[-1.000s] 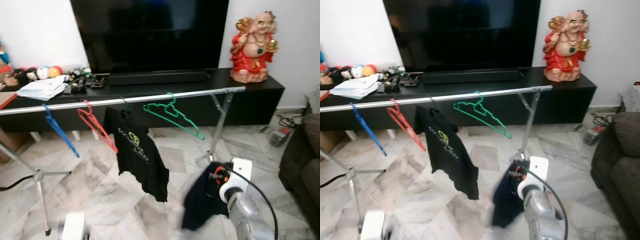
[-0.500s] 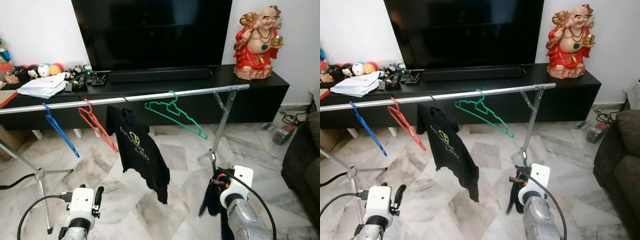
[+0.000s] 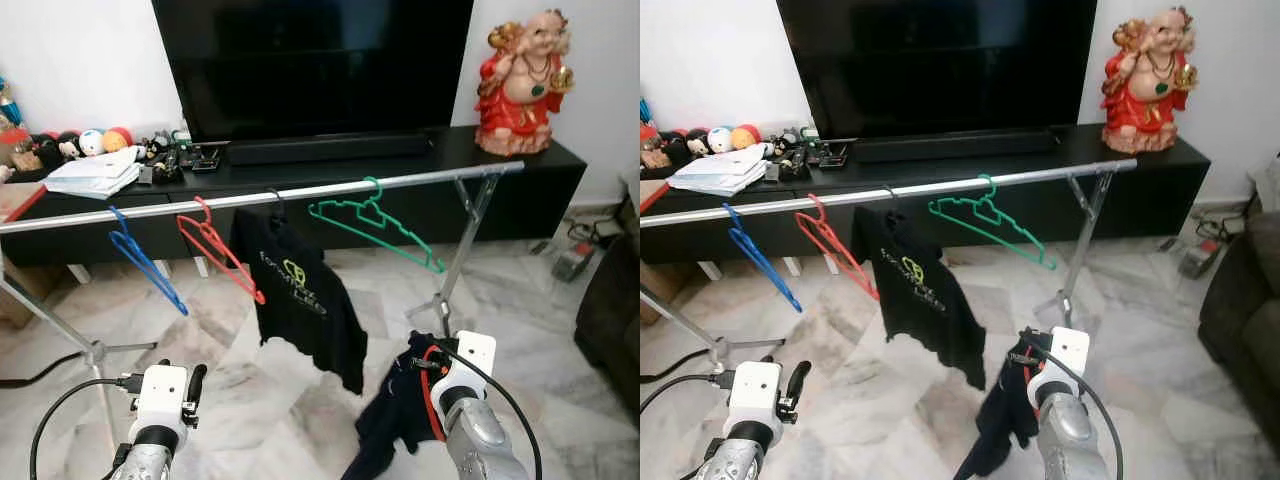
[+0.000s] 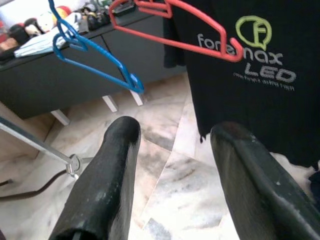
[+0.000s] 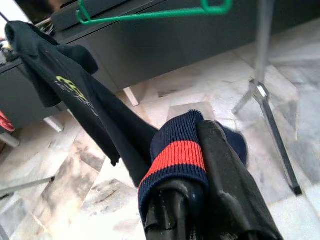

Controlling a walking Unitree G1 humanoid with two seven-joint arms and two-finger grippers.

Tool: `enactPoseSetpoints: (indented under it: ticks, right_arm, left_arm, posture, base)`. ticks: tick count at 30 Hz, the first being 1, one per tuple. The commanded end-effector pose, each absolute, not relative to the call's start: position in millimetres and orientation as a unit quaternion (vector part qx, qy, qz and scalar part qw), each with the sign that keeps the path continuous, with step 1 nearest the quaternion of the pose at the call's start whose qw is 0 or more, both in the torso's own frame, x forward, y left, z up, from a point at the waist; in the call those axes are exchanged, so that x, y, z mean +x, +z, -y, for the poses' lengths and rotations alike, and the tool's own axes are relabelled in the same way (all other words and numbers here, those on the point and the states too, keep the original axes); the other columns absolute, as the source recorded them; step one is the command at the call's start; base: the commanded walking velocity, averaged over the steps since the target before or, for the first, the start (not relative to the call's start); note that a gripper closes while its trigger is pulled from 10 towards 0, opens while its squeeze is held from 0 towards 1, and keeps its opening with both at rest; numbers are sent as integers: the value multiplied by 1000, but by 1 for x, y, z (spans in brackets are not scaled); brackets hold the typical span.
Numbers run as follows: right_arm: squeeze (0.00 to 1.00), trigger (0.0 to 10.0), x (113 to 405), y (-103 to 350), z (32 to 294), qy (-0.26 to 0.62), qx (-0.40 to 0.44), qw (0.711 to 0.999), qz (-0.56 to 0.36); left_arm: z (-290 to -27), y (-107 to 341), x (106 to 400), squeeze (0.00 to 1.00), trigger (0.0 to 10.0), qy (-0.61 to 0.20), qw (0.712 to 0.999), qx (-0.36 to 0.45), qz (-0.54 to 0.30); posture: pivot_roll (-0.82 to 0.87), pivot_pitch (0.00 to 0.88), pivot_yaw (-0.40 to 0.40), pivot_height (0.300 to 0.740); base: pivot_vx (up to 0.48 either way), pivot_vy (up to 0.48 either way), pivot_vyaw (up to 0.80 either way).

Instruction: Hang hanger

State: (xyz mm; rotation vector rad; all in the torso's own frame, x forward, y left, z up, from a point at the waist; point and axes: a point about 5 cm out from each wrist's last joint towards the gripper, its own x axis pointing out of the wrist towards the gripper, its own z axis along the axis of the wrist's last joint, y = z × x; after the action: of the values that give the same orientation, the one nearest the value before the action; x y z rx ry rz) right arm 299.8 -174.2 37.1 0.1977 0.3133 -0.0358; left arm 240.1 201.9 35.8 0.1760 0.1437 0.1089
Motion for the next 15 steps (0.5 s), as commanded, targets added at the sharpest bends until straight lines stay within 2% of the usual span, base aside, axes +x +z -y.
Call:
enactPoseSetpoints:
  ticks: [1,12,15]
  right_arm:
    - [0,10000,301,38,171,-15,99,984,-150]
    - [0,10000,300,33,172,-19,95,982,-160]
    - [0,10000,299,30,173,-19,89,982,-165]
  left_arm:
    - [-209,38,239,0,10000,61,991,95,-73]
    - [-210,41,240,0,10000,61,991,93,-78]
    - [-211,41,240,0,10000,67,991,88,-80]
  posture:
    - [-25,0,115,740]
    - [-19,0,113,740]
    - [-16,0,112,740]
  base:
    - [0,480,0]
    - [0,480,0]
    - [0,116,0]
